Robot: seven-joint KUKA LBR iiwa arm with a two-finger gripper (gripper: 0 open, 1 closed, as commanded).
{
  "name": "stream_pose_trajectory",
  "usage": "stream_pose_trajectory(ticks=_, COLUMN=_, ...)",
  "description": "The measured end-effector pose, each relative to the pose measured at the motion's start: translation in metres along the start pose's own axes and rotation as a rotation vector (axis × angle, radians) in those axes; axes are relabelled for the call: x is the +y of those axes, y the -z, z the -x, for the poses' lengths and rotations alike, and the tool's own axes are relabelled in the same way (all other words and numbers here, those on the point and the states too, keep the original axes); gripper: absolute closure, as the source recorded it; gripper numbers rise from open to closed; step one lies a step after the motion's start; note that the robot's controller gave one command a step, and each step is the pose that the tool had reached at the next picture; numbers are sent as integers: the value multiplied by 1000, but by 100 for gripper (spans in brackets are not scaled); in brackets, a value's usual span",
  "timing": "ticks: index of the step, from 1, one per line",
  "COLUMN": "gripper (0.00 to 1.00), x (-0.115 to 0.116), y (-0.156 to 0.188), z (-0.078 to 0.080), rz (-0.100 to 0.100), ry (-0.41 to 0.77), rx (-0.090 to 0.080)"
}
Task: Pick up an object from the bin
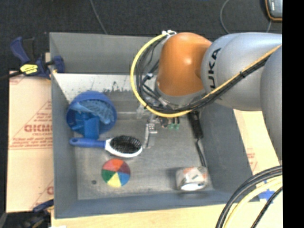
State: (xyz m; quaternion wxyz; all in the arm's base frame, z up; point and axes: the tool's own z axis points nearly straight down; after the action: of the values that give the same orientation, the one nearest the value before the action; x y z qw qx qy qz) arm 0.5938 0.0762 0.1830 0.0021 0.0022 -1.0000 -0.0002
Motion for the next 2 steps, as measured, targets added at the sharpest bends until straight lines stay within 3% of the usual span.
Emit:
stream_pose_trajectory(ticks=1, gripper=0, x=0, y=5, z=1, rz=1, ry=-2, rx=-8)
stream_pose_trajectory(ticks=2, gripper=0, x=41, y=-56, z=-32, rz=2, ry=-165, rx=-8)
